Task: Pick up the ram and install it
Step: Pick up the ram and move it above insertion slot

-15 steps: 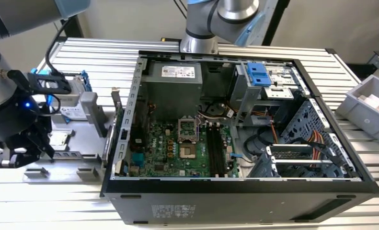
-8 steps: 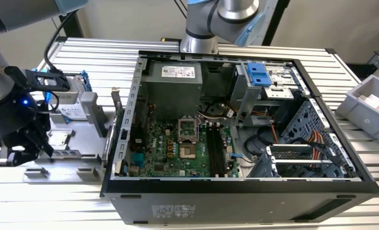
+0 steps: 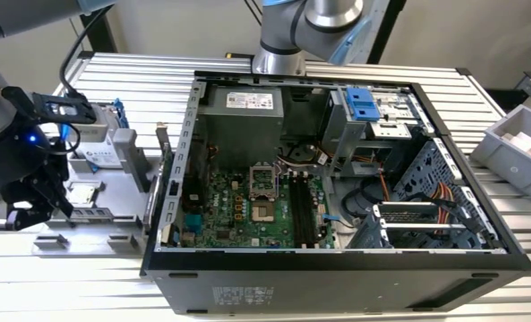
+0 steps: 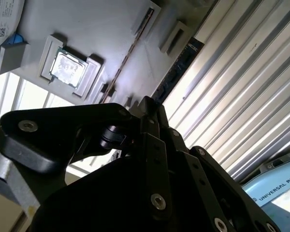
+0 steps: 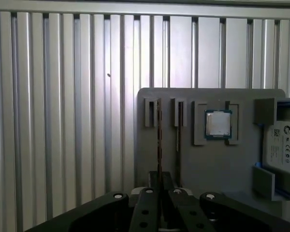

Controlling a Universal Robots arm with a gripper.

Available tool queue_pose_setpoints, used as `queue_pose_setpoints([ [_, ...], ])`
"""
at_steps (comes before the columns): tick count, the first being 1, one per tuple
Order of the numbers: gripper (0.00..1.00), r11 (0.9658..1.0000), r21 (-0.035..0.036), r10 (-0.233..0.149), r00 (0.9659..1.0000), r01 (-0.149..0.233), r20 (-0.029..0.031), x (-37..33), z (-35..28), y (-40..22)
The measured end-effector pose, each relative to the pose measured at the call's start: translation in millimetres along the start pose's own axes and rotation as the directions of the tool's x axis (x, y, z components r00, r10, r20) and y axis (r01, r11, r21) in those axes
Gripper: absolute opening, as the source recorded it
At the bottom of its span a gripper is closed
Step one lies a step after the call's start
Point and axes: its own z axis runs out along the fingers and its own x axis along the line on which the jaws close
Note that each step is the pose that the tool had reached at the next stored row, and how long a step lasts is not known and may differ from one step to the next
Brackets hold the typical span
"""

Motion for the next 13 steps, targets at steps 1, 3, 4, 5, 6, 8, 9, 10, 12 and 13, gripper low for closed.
queue_pose_setpoints([
  [1,0.0,1.0,0.0,0.0,1.0,0.0,-0.0001,0.0,-0.8,0.0],
  [3,0.0,1.0,0.0,0.0,1.0,0.0,-0.0004,-0.1,-2.2,0.1],
  [4,0.0,1.0,0.0,0.0,1.0,0.0,-0.0005,-0.1,-2.9,0.1],
  [5,0.0,1.0,0.0,0.0,1.0,0.0,-0.0006,-0.2,-3.7,0.1],
  [6,0.0,1.0,0.0,0.0,1.0,0.0,-0.0007,-0.3,-4.4,0.1],
  [8,0.0,1.0,0.0,0.0,1.0,0.0,-0.0008,-0.3,-5.8,0.1],
  [9,0.0,1.0,0.0001,0.0,1.0,0.0,-0.0009,-0.4,-6.5,0.2],
  [10,0.0,1.0,0.0,0.0,1.0,0.0,-0.0011,-0.4,-7.3,0.2],
  [12,0.0,1.0,0.0001,0.0,1.0,0.0,-0.0012,-0.5,-8.7,0.2],
  [13,0.0,1.0,0.0001,0.0,1.0,0.0,-0.0013,-0.5,-9.5,0.2],
])
